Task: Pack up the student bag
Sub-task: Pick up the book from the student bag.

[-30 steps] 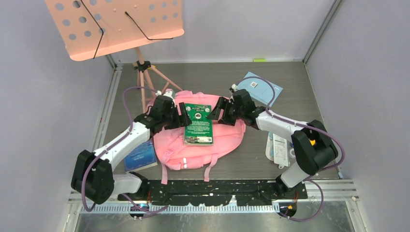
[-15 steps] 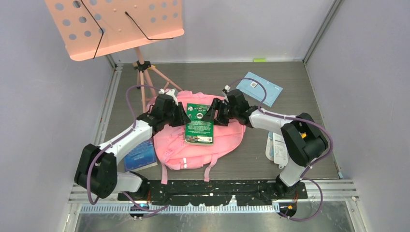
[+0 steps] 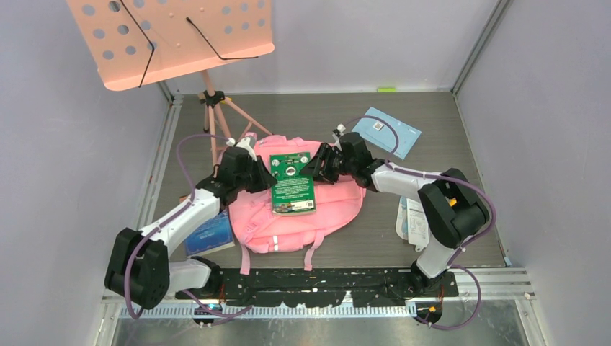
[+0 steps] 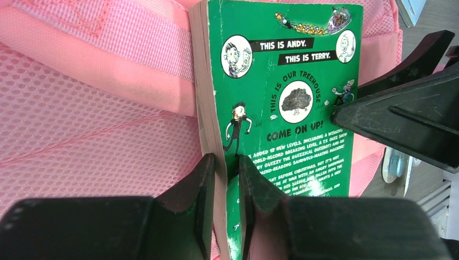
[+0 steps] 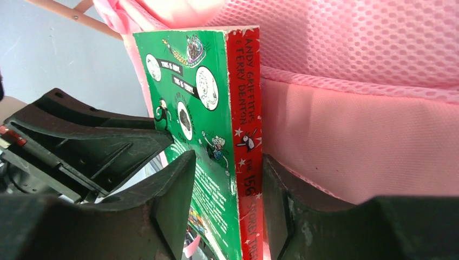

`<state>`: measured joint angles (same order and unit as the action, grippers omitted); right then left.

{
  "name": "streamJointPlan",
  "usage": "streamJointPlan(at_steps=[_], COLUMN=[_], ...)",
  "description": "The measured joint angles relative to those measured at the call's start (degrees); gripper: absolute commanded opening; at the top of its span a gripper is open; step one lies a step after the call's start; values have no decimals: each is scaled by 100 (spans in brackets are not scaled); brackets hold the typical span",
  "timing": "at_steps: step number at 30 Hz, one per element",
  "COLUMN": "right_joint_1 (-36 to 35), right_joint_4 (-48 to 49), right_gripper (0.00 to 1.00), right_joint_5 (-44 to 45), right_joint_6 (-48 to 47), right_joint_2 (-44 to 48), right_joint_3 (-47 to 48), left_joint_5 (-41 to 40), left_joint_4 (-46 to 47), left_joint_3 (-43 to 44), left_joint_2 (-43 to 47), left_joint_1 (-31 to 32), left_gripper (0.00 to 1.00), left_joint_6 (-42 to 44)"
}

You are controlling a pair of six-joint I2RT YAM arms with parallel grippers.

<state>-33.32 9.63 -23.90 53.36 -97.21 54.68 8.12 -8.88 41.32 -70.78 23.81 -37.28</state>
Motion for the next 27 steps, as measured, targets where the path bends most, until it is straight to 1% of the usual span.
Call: streamJointPlan(at_steps=[3, 9, 14, 15, 19, 20, 21, 22, 23, 24, 25, 26, 27], right_joint_1=[-9, -72, -227, -262, -343, -378, -413, -463, -507, -542, -560, -573, -581], right_joint_4=[210, 560, 822, 848, 680, 560, 450, 337, 221, 136, 81, 9, -66], right_gripper=[46, 46, 48, 49, 52, 50, 42, 37, 28, 24, 16, 11, 3], right_joint_5=[0, -114, -428, -457, -452, -422, -398, -350, -295, -247, -190, -140, -74], right_joint_6=[37, 50, 33, 13, -177, -249, -306, -382, -466, -531, -584, -619, -664], right_joint_2=[48, 170, 170, 170, 170, 170, 170, 168, 168, 168, 168, 173, 195], right_joint_3=[-74, -188, -188, -188, -146, -107, -61, -9, 46, 92, 116, 133, 144], left_joint_5=[-28, -35, 48, 70, 155, 186, 229, 260, 271, 282, 284, 284, 284], left_joint_4=[13, 37, 72, 72, 103, 122, 149, 164, 175, 179, 177, 175, 173], left_joint_3=[-46, -92, -140, -146, -203, -225, -249, -269, -282, -295, -299, -299, -299], left_joint_2=[48, 63, 120, 138, 227, 251, 282, 308, 332, 358, 378, 393, 409], left_joint_1=[-22, -37, -42, -42, -42, -42, -42, -35, -33, -33, -33, -33, -33], left_gripper=[13, 12, 12, 12, 12, 13, 12, 13, 14, 15, 18, 22, 29], left_joint_6=[-2, 4, 33, 44, 72, 74, 74, 74, 81, 85, 96, 118, 140])
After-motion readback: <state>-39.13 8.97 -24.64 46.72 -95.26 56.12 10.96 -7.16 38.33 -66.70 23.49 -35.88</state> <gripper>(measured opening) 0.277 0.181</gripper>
